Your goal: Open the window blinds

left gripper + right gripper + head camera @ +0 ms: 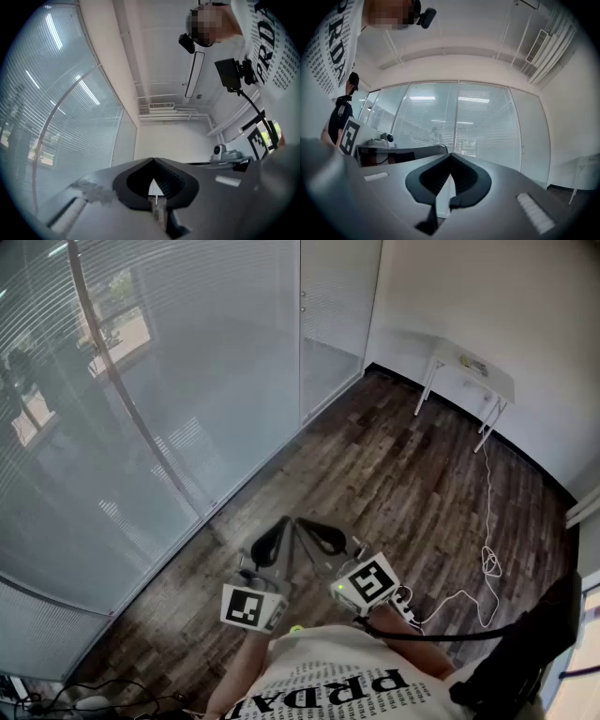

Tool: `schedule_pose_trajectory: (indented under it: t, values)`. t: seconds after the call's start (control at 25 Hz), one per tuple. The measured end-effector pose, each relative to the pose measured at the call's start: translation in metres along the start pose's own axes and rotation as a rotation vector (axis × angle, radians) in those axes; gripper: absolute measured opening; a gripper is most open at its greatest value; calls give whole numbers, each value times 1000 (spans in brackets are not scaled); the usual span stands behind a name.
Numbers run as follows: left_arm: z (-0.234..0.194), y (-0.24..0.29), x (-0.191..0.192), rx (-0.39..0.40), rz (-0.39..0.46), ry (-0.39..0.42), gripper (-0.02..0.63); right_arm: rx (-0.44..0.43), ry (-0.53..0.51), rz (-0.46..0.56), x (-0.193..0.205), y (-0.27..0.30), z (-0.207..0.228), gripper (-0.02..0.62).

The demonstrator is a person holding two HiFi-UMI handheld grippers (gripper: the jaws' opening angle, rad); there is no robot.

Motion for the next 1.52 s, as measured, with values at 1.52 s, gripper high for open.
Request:
schedule_pose_trajectory:
  t: [1.52]
  values:
    - [-34,-5,58,41,42,-53,-9,-57,-166,-95,57,25,8,8]
Point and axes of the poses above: the fingertips, and each gripper's own axes: y forward along the fingers, z to its right, x out of its underside, the point moved 8 cm from there along -y, backward along the fingers, and after that the axes turned 6 degrees about -x, right-handed, at the moved point
